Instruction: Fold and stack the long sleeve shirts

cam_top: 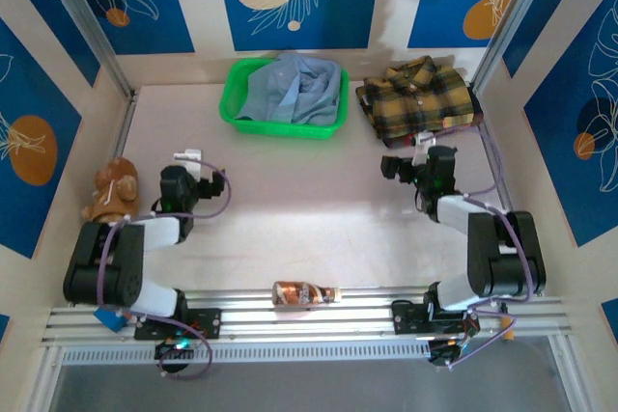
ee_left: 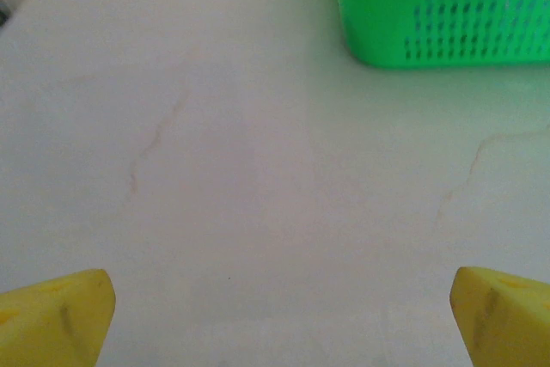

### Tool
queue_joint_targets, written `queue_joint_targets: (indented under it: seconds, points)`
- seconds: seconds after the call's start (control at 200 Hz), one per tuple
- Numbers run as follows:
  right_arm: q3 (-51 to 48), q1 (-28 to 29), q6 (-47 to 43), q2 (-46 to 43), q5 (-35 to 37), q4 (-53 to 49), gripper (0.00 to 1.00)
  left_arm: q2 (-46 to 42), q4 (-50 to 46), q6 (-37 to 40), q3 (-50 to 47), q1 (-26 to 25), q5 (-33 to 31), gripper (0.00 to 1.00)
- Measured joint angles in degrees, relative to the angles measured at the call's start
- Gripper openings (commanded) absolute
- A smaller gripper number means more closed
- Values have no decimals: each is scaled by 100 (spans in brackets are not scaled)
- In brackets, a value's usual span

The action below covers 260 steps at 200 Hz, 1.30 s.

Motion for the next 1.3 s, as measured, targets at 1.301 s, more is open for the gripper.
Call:
queue_joint_targets:
  seconds: [1.301]
  points:
    - [4640, 2675, 2673, -372, -1012, -7650, 100, 5665, -8404, -2529, 10273, -177, 925, 62]
